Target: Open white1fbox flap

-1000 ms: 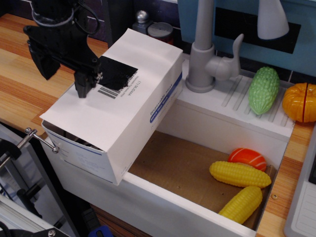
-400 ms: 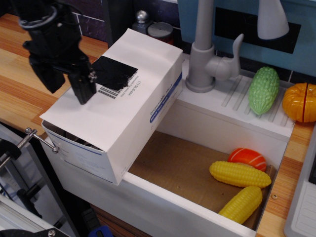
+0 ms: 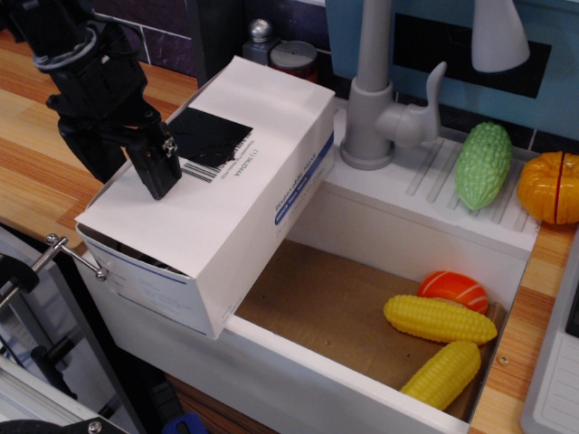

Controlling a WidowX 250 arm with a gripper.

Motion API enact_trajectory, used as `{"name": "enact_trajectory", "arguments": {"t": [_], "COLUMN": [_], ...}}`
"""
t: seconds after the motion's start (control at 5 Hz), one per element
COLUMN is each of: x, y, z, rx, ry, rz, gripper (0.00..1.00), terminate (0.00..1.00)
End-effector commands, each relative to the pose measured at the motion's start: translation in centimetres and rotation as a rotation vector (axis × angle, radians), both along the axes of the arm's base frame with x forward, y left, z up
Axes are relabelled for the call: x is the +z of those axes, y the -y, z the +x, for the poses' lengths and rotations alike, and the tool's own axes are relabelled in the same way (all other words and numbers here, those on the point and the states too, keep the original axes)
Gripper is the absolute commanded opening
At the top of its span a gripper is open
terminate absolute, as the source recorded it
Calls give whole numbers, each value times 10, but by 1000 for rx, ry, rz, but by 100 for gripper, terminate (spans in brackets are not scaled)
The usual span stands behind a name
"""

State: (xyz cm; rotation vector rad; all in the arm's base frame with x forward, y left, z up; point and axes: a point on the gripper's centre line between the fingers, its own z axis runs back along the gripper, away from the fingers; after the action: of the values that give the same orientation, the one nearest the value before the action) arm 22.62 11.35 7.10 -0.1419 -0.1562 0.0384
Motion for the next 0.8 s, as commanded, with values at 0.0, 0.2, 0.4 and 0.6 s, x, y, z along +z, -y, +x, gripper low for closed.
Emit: {"name": "enact_trajectory", "arguments": {"t": [0.0,0.2,0.4,0.6], "x": [10,15,27,46], "y": [4,12,19,35], "z": [8,8,9,9], "rx": [26,30,-12,-28], "ry": [40,45,46,30], "rz": [-59,-89,-75,-21], "gripper": [100,100,100,100], "terminate": [0,0,0,0]}}
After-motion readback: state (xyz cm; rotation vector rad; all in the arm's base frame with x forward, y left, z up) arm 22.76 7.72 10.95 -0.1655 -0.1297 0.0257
